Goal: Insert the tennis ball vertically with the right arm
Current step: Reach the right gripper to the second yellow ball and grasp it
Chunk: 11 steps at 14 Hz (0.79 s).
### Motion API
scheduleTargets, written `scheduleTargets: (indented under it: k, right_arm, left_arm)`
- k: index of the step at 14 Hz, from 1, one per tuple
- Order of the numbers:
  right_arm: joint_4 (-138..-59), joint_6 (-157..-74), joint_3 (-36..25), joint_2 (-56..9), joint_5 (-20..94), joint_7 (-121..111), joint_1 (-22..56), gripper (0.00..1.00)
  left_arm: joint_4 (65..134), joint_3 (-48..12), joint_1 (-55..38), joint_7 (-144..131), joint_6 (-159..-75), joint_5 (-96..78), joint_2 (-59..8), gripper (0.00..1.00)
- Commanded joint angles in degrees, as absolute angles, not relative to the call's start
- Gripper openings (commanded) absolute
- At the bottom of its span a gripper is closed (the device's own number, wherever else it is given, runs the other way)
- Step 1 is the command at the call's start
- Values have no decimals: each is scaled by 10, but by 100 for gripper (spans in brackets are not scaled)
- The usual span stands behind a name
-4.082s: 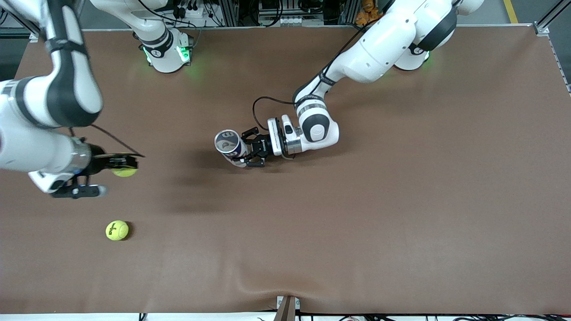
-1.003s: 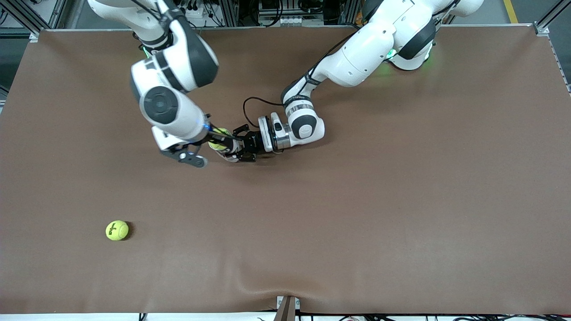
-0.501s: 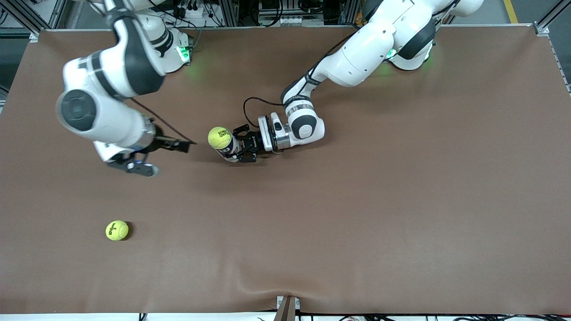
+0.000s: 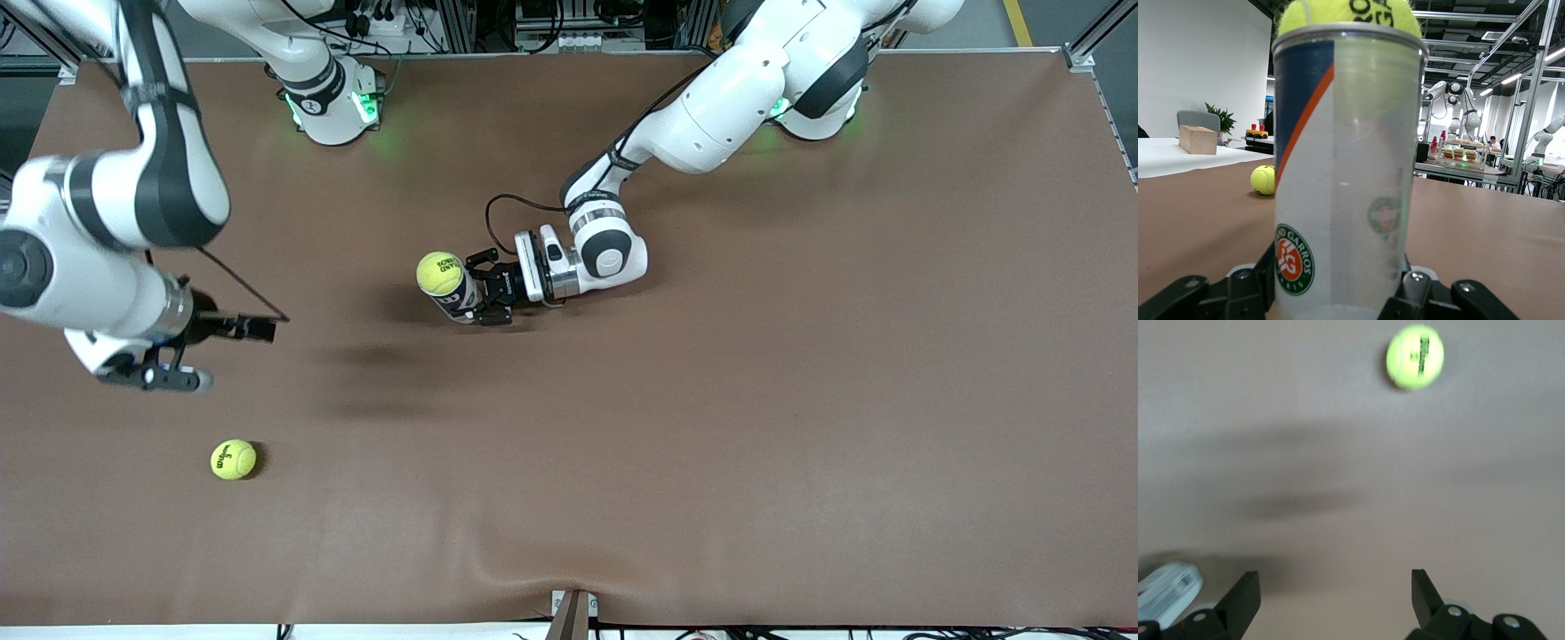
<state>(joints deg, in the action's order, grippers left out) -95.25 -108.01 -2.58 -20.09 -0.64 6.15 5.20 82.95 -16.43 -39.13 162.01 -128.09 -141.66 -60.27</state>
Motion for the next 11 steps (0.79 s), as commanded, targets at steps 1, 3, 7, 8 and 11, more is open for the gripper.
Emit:
scheduleTargets:
  k: [1, 3, 7, 8, 11]
  right_arm:
    - [-868, -1120, -15, -304, -38, -1, 27, 100]
    - [-839, -1134, -15, -344, -60, -66, 6, 100]
    - [-823, -1248, -15, -398, -61, -184, -19, 100]
    - [-823, -1269, -15, -408, -61, -192, -19, 100]
    - [-822, -1317, -14, -438, -57, -211, -23, 100]
  left_arm:
    - [840, -176, -382, 1799, -1281, -1443, -608, 65]
    - [845, -176, -382, 1799, -1281, -1443, -608, 65]
    - [846, -176, -383, 1799, -1281, -1444, -607, 65]
    - [846, -176, -383, 1799, -1281, -1444, -607, 65]
    - [847, -176, -382, 1798, -1282, -1443, -605, 64]
